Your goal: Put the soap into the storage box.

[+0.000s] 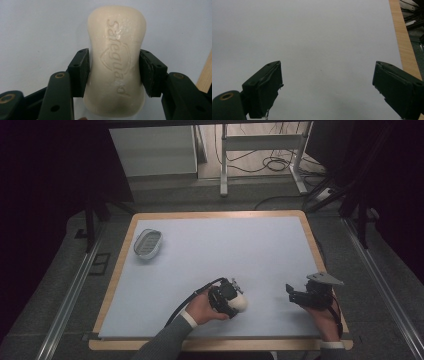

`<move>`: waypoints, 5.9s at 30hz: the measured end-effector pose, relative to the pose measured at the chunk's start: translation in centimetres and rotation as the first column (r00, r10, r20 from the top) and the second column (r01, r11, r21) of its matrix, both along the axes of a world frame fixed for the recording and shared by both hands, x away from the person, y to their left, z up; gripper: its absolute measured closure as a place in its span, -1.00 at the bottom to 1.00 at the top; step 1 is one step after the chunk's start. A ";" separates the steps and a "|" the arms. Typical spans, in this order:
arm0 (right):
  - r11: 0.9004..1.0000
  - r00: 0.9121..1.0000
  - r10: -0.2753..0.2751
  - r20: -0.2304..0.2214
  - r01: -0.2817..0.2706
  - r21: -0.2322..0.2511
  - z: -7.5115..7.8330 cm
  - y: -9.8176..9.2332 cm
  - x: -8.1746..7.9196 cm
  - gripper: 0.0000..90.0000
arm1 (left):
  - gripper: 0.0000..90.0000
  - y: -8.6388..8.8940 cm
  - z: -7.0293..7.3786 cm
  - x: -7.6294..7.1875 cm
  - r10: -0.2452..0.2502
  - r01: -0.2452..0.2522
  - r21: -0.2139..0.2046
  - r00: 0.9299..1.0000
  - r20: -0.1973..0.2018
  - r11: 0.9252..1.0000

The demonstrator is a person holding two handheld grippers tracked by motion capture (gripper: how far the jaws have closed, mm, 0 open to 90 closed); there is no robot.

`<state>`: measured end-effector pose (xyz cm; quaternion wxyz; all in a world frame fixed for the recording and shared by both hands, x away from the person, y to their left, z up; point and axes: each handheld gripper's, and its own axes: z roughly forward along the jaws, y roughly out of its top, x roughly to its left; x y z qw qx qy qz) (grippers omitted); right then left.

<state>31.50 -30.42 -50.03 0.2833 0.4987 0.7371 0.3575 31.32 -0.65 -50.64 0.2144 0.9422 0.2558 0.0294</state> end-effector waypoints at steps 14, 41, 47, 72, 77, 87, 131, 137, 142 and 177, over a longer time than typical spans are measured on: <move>1.000 1.000 -0.003 0.001 0.003 0.002 0.0 0.0 0.0 -0.80 | 0.09 0.7 0.2 0.1 0.002 -0.003 0.017 0.999 0.042 1.000; 1.000 1.000 -0.005 -0.002 0.005 -0.001 -0.1 0.0 0.0 -0.80 | 0.10 6.3 2.6 1.6 0.100 -0.098 -0.058 0.994 0.040 0.994; 1.000 1.000 -0.006 -0.003 0.006 -0.001 -0.1 0.0 0.0 -0.80 | 0.10 7.2 2.9 1.9 0.126 -0.123 -0.083 0.991 0.035 0.989; 1.000 1.000 -0.007 -0.009 0.007 -0.002 -0.2 -0.1 0.1 -0.80 | 0.10 10.4 5.1 3.3 0.208 -0.200 -0.123 0.977 0.054 0.972; 1.000 1.000 -0.009 -0.010 0.009 -0.004 -0.3 -0.1 0.1 -0.80 | 0.10 10.8 5.6 3.8 0.221 -0.214 -0.116 0.974 0.056 0.970; 1.000 1.000 -0.010 -0.009 0.010 -0.001 -0.2 -0.2 0.1 -0.80 | 0.10 11.8 6.8 4.3 0.248 -0.237 -0.123 0.965 0.081 0.964; 1.000 1.000 -0.012 -0.011 0.012 -0.002 -0.2 -0.2 0.1 -0.80 | 0.10 17.0 8.7 7.5 0.368 -0.359 -0.092 0.923 0.111 0.929; 1.000 1.000 -0.015 -0.011 0.015 0.000 -0.2 -0.3 0.1 -0.80 | 0.10 17.8 8.8 7.6 0.388 -0.378 -0.098 0.915 0.113 0.920; 1.000 1.000 -0.019 -0.011 0.019 0.000 -0.2 -0.3 0.1 -0.80 | 0.10 18.4 8.8 7.8 0.397 -0.389 -0.088 0.911 0.115 0.917; 1.000 1.000 -0.021 -0.013 0.021 0.001 -0.2 -0.5 0.1 -0.80 | 0.10 22.5 9.1 11.3 0.501 -0.498 -0.060 0.858 0.109 0.865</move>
